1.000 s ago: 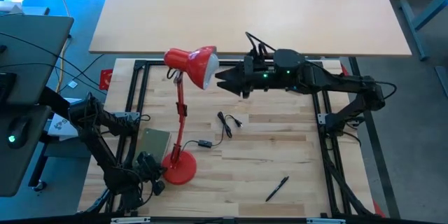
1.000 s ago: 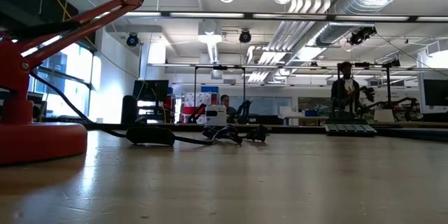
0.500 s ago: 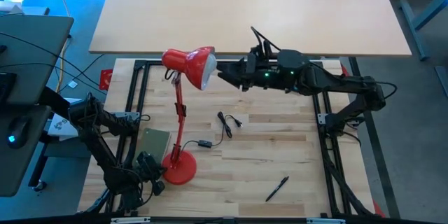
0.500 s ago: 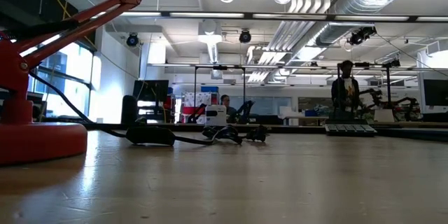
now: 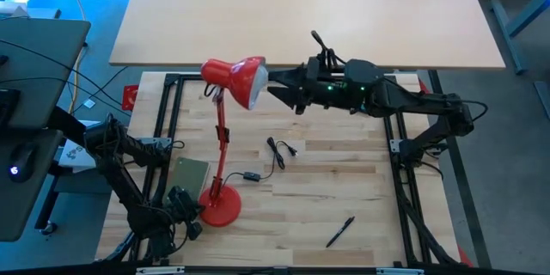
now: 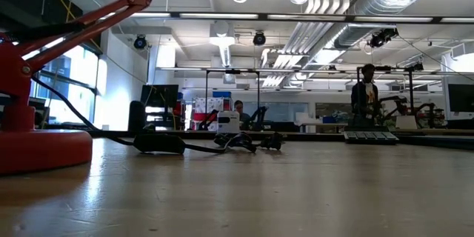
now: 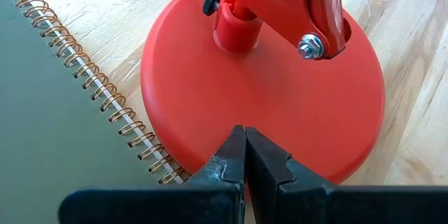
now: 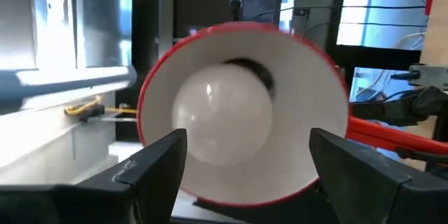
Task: Screw lightbulb
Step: Remove the white lightbulb from the red lamp
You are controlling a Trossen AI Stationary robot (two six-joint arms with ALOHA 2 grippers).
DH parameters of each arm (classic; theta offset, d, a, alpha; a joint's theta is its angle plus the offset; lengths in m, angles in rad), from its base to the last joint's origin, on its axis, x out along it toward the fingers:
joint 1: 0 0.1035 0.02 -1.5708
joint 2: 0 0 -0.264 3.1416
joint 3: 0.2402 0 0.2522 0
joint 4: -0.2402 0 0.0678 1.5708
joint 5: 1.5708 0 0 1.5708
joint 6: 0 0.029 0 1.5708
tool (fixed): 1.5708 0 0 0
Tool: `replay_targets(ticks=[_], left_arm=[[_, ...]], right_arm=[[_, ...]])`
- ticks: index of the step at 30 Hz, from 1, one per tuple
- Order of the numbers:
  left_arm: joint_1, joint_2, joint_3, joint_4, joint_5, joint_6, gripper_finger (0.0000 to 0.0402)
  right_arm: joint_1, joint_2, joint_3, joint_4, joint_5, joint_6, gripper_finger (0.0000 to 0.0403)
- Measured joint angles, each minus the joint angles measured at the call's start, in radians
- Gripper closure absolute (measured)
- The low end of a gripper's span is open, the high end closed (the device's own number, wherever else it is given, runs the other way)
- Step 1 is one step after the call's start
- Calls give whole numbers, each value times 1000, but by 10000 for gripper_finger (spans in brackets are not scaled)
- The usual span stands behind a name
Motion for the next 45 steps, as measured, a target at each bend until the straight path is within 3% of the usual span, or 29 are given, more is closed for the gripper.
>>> replay_targets(ticks=[9, 30, 34, 37, 42, 45], left_arm=[[0, 0, 0, 0, 0, 0, 402], [1, 0, 0, 2, 0, 2, 402], [1, 0, 0, 3, 1, 0, 401], [1, 0, 0, 7, 0, 0, 402], [1, 0, 0, 8, 1, 1, 402], [1, 0, 0, 8, 1, 0, 401]], right_arm=[[0, 3, 0, 14, 70, 102, 107], [-1, 15, 0, 39, 52, 18, 107], [-1, 16, 0, 90, 91, -161, 107], [-2, 16, 0, 247, 33, -314, 107], [-1, 13, 0, 372, -59, -340, 107], [-1, 13, 0, 385, -48, -346, 107]])
